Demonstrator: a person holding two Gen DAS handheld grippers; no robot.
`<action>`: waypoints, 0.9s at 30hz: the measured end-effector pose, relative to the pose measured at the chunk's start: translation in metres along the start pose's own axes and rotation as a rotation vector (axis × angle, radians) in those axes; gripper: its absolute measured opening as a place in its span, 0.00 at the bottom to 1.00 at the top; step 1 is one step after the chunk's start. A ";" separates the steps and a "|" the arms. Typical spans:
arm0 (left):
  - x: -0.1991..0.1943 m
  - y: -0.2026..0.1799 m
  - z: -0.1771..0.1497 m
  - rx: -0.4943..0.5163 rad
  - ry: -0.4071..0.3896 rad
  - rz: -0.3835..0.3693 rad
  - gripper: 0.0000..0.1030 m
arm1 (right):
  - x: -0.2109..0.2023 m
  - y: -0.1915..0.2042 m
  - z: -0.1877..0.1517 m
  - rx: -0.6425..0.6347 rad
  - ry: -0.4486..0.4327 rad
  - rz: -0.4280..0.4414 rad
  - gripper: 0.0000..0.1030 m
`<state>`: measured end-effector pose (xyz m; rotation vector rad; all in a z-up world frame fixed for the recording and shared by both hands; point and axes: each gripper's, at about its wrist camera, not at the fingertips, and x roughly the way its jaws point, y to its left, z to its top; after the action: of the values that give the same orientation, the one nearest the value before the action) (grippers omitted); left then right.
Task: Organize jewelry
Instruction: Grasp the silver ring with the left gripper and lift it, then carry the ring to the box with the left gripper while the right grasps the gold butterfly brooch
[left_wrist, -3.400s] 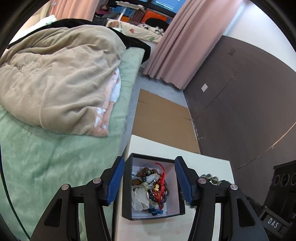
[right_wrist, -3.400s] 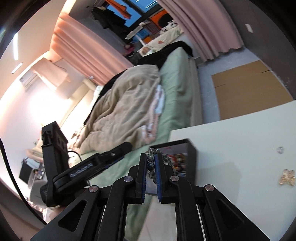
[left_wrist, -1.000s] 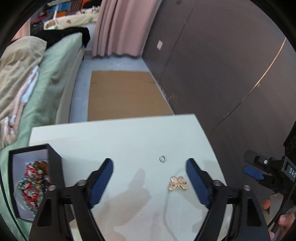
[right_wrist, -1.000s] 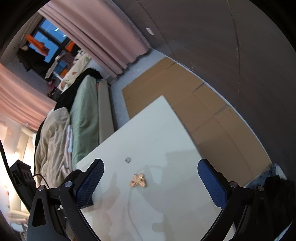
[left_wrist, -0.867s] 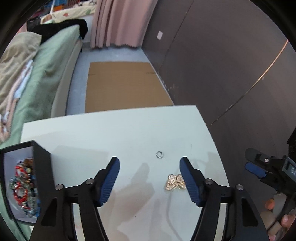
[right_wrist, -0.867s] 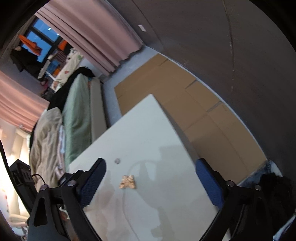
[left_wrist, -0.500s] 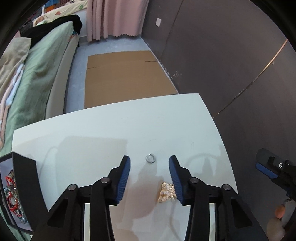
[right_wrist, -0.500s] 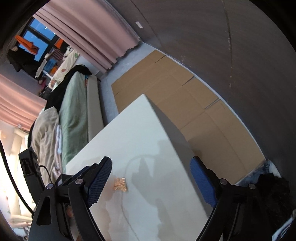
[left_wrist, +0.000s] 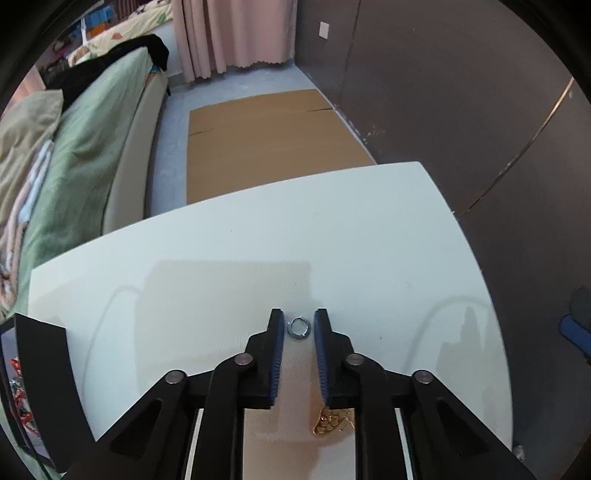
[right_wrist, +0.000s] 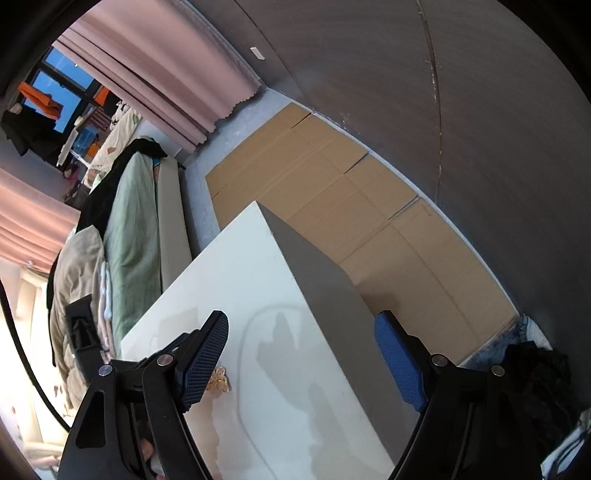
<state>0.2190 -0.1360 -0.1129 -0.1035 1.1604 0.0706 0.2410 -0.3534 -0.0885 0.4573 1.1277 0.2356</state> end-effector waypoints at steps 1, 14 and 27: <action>0.000 -0.001 0.000 0.001 0.000 0.005 0.14 | 0.000 0.001 0.000 -0.005 0.001 0.000 0.80; -0.037 0.030 -0.012 -0.035 -0.056 -0.030 0.13 | 0.019 0.030 -0.016 -0.099 0.074 0.034 0.65; -0.077 0.091 -0.043 -0.139 -0.124 -0.058 0.13 | 0.046 0.073 -0.043 -0.205 0.148 0.033 0.64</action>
<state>0.1390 -0.0506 -0.0629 -0.2520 1.0271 0.1051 0.2249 -0.2602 -0.1074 0.2800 1.2266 0.4155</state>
